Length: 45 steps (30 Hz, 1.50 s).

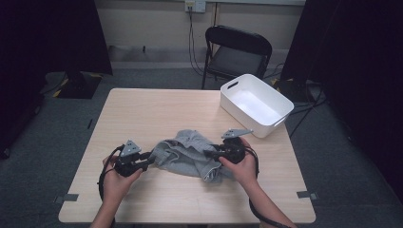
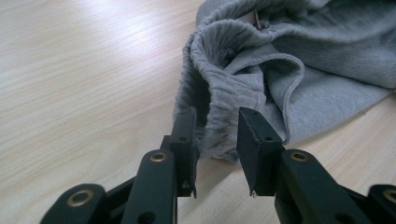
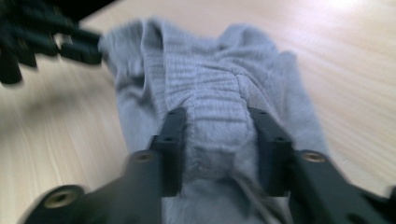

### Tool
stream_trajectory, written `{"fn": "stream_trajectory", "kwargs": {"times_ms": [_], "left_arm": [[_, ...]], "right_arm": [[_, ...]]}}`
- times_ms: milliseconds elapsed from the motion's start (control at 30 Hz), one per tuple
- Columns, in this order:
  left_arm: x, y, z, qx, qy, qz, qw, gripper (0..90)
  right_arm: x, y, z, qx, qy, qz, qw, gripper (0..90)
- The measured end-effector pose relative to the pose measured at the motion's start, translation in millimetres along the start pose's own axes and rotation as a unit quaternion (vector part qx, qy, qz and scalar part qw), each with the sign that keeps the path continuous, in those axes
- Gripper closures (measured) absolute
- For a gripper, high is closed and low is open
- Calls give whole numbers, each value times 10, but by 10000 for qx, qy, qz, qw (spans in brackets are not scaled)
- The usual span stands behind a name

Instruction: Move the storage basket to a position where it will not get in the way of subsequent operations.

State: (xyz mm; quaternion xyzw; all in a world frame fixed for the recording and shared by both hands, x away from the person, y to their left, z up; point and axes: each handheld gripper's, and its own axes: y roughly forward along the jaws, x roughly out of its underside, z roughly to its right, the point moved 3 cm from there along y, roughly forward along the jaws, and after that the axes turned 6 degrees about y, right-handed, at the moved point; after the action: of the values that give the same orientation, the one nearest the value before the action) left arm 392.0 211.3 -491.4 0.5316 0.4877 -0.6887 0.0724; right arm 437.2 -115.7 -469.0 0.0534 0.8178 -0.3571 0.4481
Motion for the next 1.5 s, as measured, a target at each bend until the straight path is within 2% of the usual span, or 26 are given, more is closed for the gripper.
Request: {"fn": "stream_trajectory", "kwargs": {"times_ms": [33, 100, 167, 233, 267, 300, 367, 433, 600, 800, 867, 967, 1033, 1067, 1100, 1133, 1233, 1400, 1467, 1500], "left_arm": [[-3, 1, 1, 9, -26, 20, 10000, 701], [-11, 3, 4, -1, -23, 44, 10000, 701], [-34, 3, 16, 0, 34, 62, 10000, 706], [-39, 5, 22, 6, 54, 65, 10000, 705], [-47, 6, 31, 25, 43, 81, 10000, 705], [-48, 7, 33, 24, 48, 77, 10000, 703], [-48, 6, 35, 30, 56, 71, 10000, 705], [-47, 5, 33, 35, 48, 68, 10000, 708], [-62, 0, 45, 63, 54, 33, 10000, 739], [-77, -5, 64, 44, 112, 42, 9999, 739], [-74, -2, 72, 56, 76, 46, 9999, 740], [-73, -4, 67, 13, 80, 54, 10000, 711], [-70, -7, 64, -3, 104, 52, 9999, 697], [-70, -7, 64, -3, 104, 52, 9999, 677], [-69, -8, 66, -8, 71, 65, 10000, 677], [-67, -8, 62, -19, 57, 83, 9999, 587], [-54, -3, 56, -49, 27, 103, 9999, 533], [-14, -22, 67, -51, -109, 78, 9999, 511], [28, -22, 76, -37, -254, 58, 9997, 503], [60, -10, 73, -55, -223, 2, 9997, 496]], "right_arm": [[-48, -47, 60, -65, 224, 113, 9997, 635], [-64, -62, 90, -68, 280, 116, 9995, 638], [-84, -76, 171, 107, 270, 120, 9995, 641], [-82, -70, 198, 83, 345, 147, 9993, 639], [-66, -54, 252, 229, 401, 194, 9987, 610], [-54, -45, 265, 264, 381, 180, 9988, 600], [-36, -42, 256, 163, 369, 204, 9990, 572], [-33, -50, 241, 159, 340, 232, 9990, 553], [-57, -123, 139, 193, 105, 348, 9992, 449], [-50, -178, 118, 250, 14, 327, 9992, 427], [-43, -210, 125, 277, 28, 362, 9990, 433], [-17, -207, 133, 300, -31, 270, 9992, 447], [-1, -187, 142, 396, -122, 205, 9989, 512], [-1, -187, 142, 396, -122, 205, 9989, 512], [-3, -181, 147, 369, -85, 213, 9991, 514], [-22, -183, 162, 360, 43, 324, 9988, 518], [-42, -176, 172, 358, 77, 345, 9987, 527], [-31, -112, 223, 392, 153, 335, 9986, 585], [-22, -86, 242, 424, 175, 327, 9984, 611], [-10, -73, 269, 472, 220, 346, 9980, 631]]}}
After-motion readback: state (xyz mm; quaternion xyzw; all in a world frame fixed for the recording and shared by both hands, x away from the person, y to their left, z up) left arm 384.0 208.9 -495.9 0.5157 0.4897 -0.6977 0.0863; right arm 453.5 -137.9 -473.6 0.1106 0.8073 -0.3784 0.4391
